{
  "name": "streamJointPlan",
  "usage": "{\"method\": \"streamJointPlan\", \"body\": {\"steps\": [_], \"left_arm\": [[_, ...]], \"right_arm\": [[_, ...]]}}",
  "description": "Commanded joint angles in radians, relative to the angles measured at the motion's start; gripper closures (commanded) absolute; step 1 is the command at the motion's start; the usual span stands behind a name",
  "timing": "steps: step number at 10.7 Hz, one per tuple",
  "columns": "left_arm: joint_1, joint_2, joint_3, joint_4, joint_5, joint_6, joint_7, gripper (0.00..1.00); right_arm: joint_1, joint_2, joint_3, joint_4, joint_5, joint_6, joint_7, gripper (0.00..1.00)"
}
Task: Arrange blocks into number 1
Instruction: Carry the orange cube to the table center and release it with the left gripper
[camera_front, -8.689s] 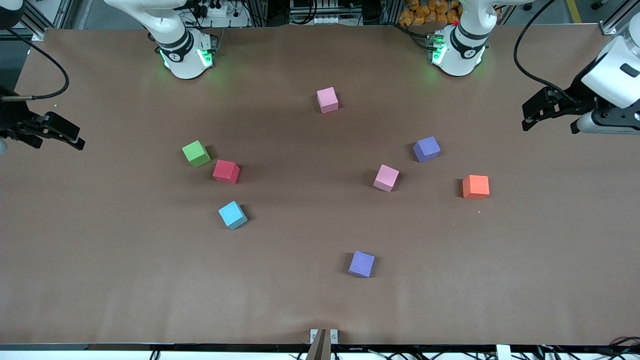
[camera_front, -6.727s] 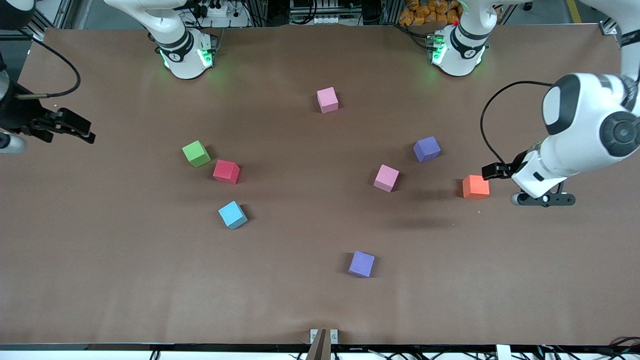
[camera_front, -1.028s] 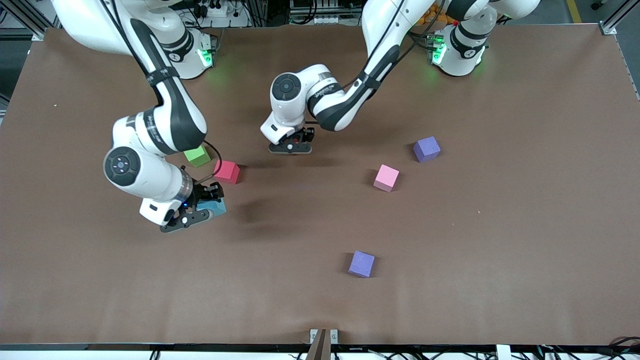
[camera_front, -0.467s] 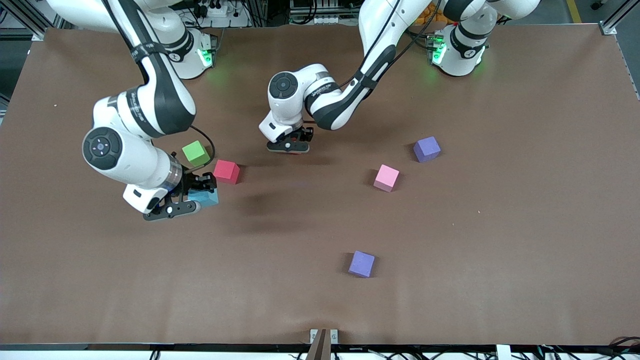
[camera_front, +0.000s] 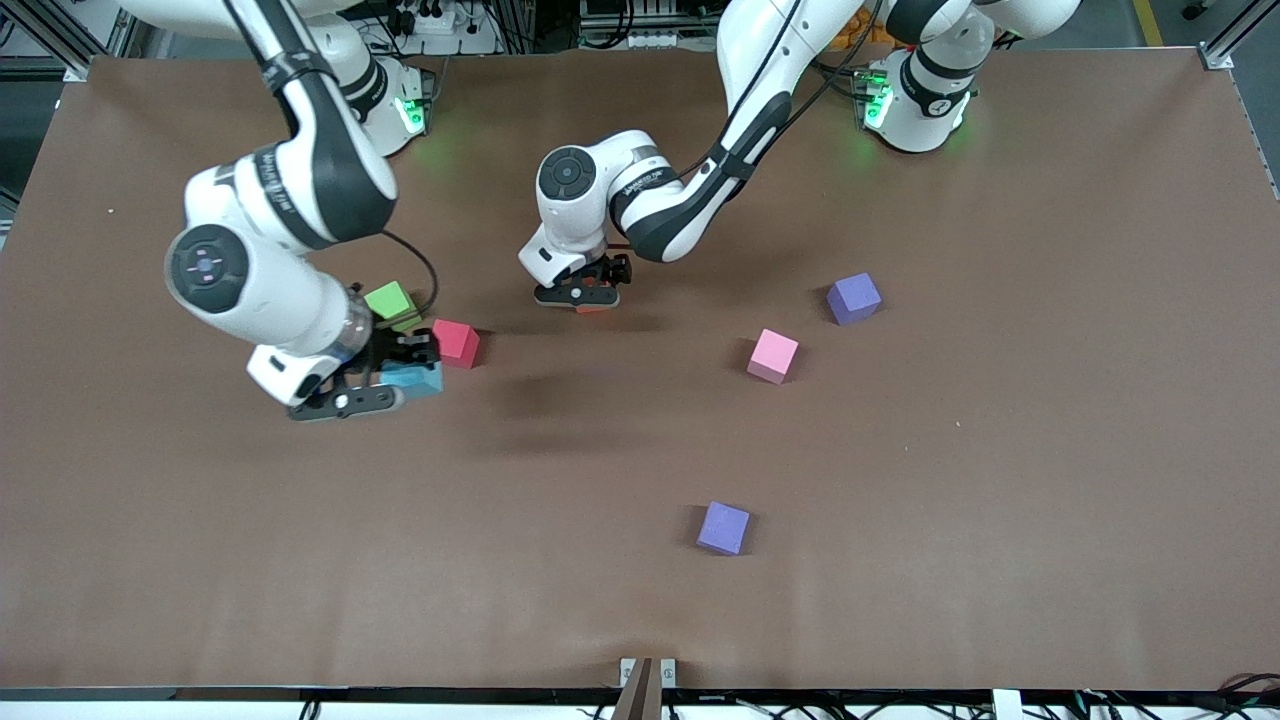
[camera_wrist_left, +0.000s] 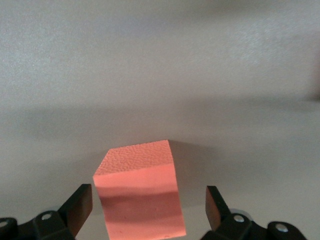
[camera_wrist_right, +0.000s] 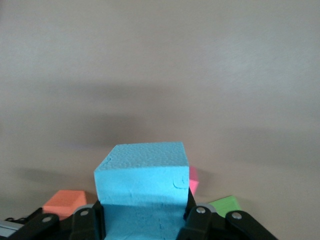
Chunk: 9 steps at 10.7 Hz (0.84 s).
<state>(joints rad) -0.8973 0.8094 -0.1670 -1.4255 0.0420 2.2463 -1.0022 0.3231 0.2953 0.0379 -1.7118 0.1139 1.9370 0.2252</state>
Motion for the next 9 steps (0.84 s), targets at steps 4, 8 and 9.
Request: {"method": "streamJointPlan", "body": {"steps": [4,8,9], "left_arm": [[-0.006,-0.131,0.004,-0.091,0.024,-0.099,-0.272,0.00],[-0.003,-0.318,-0.017,-0.402,-0.010,-0.097,-0.295,0.00],[-0.002,-0.334,-0.025,-0.439,-0.054,-0.097,-0.335,0.00]], "right_arm": [[0.066,-0.015,0.000,-0.046,-0.007,0.046,0.121,1.00],[0.067,-0.011,-0.001,-0.045,-0.007,0.050,0.152,1.00],[0.065,-0.011,-0.003,-0.045,-0.007,0.050,0.154,1.00]]}}
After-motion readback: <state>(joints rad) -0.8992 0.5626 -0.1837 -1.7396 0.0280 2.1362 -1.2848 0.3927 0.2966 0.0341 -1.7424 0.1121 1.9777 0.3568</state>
